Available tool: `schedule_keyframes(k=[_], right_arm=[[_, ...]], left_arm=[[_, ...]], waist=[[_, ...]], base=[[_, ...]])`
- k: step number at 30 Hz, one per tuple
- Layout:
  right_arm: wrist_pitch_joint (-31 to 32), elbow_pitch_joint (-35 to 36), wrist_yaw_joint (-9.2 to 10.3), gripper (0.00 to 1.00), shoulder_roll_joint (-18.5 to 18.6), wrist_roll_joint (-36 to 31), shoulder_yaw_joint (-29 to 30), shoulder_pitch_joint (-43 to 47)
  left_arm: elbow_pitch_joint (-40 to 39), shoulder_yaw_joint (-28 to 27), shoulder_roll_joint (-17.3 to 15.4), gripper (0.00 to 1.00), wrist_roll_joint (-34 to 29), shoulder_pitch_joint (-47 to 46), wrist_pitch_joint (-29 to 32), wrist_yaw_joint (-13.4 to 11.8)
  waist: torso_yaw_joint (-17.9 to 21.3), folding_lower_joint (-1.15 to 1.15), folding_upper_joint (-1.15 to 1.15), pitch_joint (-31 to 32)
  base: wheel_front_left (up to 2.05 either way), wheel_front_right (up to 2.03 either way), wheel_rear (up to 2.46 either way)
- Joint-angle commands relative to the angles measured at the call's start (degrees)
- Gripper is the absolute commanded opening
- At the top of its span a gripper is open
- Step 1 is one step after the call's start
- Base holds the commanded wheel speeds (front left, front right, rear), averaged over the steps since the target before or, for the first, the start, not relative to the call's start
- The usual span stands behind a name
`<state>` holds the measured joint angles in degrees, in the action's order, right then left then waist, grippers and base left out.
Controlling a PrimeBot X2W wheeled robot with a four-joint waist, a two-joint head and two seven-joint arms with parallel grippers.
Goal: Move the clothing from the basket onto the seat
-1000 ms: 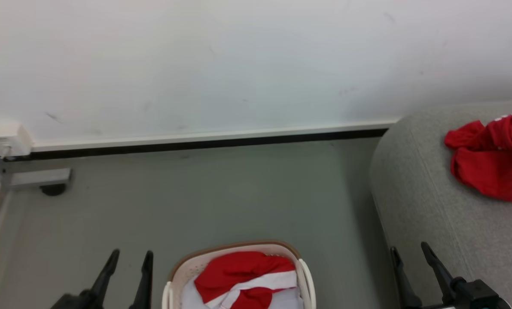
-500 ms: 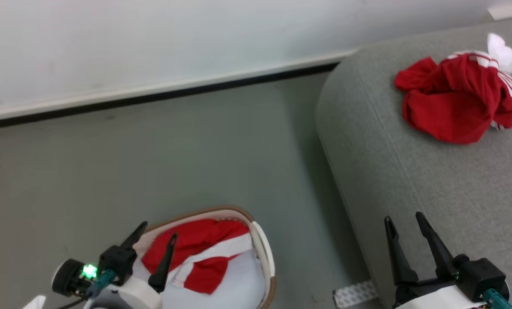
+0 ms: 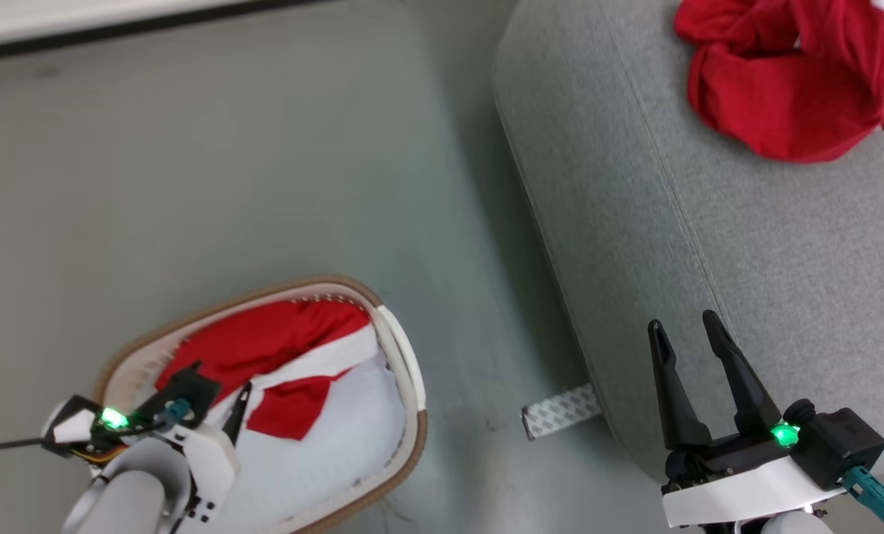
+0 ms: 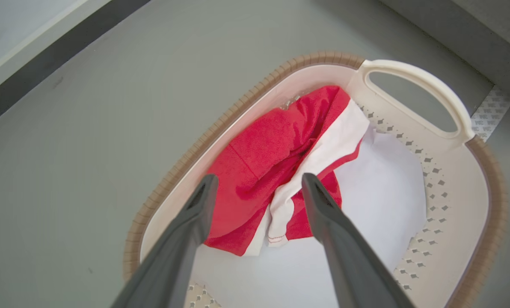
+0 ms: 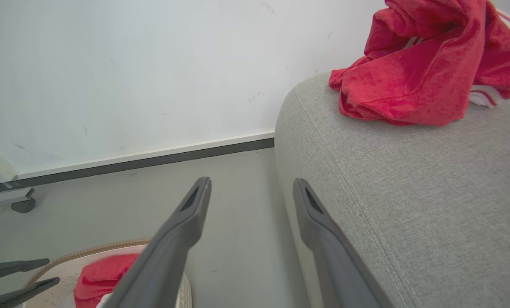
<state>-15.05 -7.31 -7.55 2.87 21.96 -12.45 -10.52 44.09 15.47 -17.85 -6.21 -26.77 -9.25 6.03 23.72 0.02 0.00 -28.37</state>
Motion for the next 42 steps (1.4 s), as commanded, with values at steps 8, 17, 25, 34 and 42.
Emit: schedule_keyframes(k=[8, 17, 25, 34, 42], right_arm=[[-0.2, 2.4, 0.13, 1.0, 0.0, 2.8, -1.9, -1.1], [-0.2, 3.8, 0.13, 1.0, 0.0, 4.8, -3.6, -1.4], [-0.2, 4.6, 0.13, 1.0, 0.0, 5.5, -4.3, -1.7], [-0.2, 4.5, 0.13, 1.0, 0.0, 5.6, -4.3, -2.1], [-0.2, 2.3, 0.13, 1.0, 0.1, 3.3, -1.1, -0.3]], left_arm=[[4.3, 0.6, -3.7, 1.0, -1.1, -4.5, 1.9, -0.1], [5.6, 0.5, -7.0, 1.0, -0.9, -7.9, 2.0, -0.4], [5.9, 1.2, -7.9, 1.0, -0.7, -10.0, 2.4, -0.7], [6.3, 2.0, -8.0, 0.0, 0.0, -11.2, 1.8, -0.9], [6.8, 1.4, -3.1, 0.0, 4.1, -10.2, -2.6, -0.5]], waist=[[2.8, -0.02, 0.0, -6.9], [3.8, -0.02, 0.0, -11.6], [4.1, -0.02, 0.0, -13.9], [4.7, -0.02, 0.0, -14.7], [0.8, -0.02, 0.0, -9.5]], base=[[0.0, 0.0, 0.0], [0.0, 0.0, 0.0], [0.0, 0.0, 0.0], [0.0, 0.0, 0.0], [0.0, 0.0, 0.0]])
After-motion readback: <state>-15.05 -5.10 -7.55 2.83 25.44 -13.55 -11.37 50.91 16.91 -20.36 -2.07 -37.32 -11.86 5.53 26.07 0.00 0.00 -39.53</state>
